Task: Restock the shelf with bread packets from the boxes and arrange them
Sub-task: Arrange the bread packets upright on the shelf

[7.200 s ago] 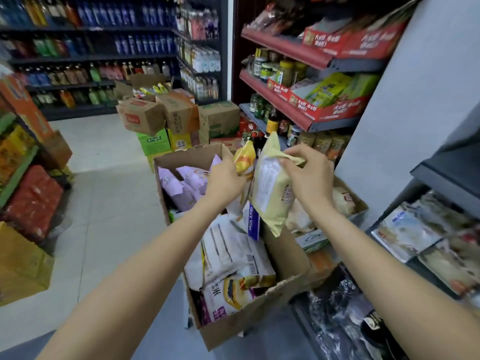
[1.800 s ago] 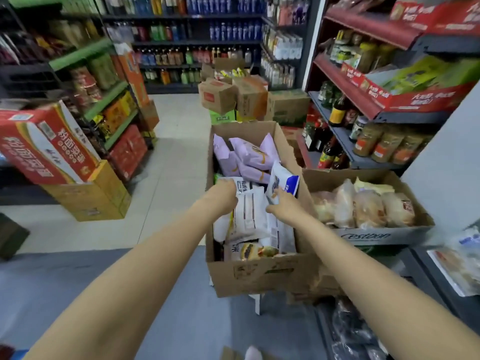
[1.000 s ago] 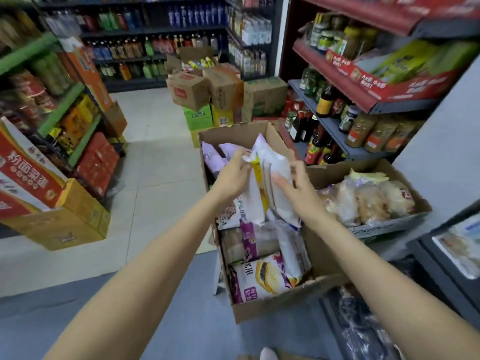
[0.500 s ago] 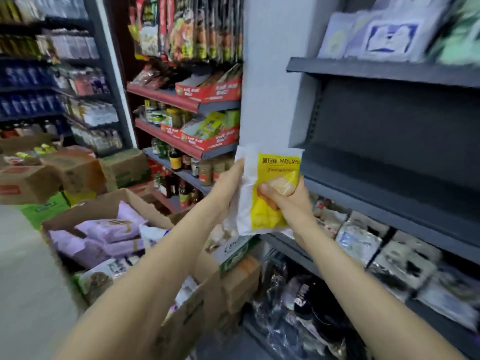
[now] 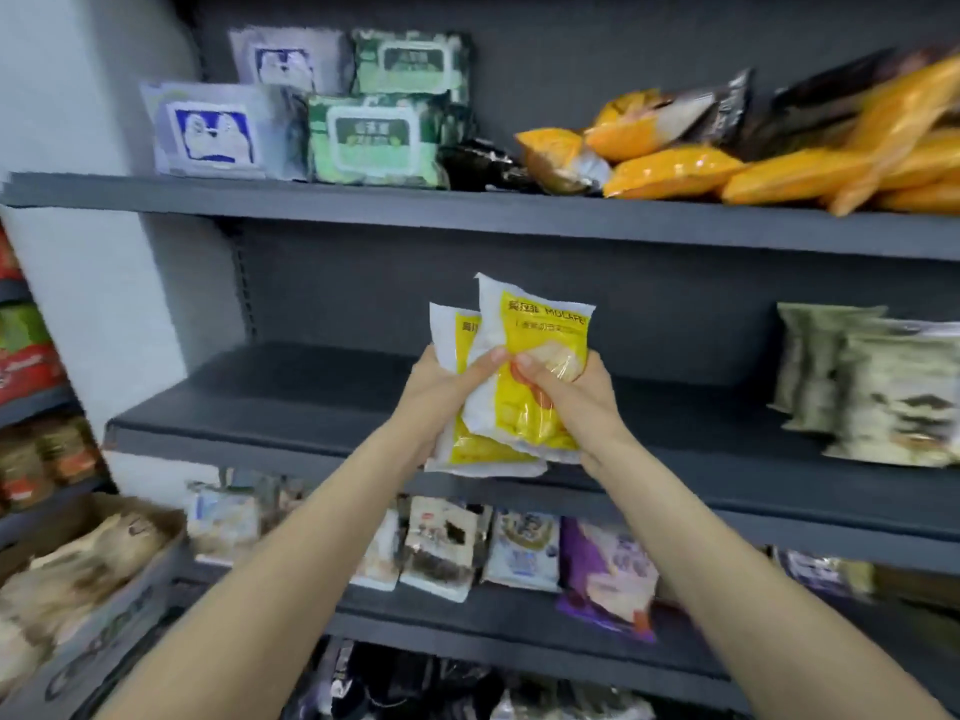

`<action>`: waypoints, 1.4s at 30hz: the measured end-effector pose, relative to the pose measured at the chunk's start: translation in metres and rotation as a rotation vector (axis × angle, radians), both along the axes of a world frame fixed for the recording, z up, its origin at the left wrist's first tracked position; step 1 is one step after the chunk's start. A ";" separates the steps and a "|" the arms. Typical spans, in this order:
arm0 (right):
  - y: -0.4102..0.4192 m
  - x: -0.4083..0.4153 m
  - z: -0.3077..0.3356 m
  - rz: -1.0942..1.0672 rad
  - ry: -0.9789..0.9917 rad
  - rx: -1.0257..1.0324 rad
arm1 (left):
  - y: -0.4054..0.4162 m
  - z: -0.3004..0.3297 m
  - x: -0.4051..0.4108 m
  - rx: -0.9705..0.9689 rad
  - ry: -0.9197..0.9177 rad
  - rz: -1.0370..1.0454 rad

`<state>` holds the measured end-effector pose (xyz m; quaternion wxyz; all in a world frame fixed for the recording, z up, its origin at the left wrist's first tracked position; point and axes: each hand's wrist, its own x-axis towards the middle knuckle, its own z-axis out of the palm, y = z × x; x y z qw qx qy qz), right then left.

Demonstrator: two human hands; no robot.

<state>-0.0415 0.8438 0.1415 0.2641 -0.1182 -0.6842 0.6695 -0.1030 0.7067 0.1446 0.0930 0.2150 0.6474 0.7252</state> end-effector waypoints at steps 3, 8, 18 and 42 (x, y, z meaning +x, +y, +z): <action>0.085 0.007 0.005 -0.089 -0.033 0.036 | 0.087 0.010 0.000 -0.047 -0.041 -0.012; 0.186 0.019 0.007 -0.250 -0.100 0.094 | 0.196 0.014 -0.004 -0.183 -0.061 -0.081; 0.279 0.016 -0.004 -0.312 -0.101 0.089 | 0.300 0.006 -0.033 -0.386 0.142 0.101; 0.400 0.151 0.001 -0.358 0.133 0.083 | 0.395 0.023 0.128 -0.278 0.157 0.160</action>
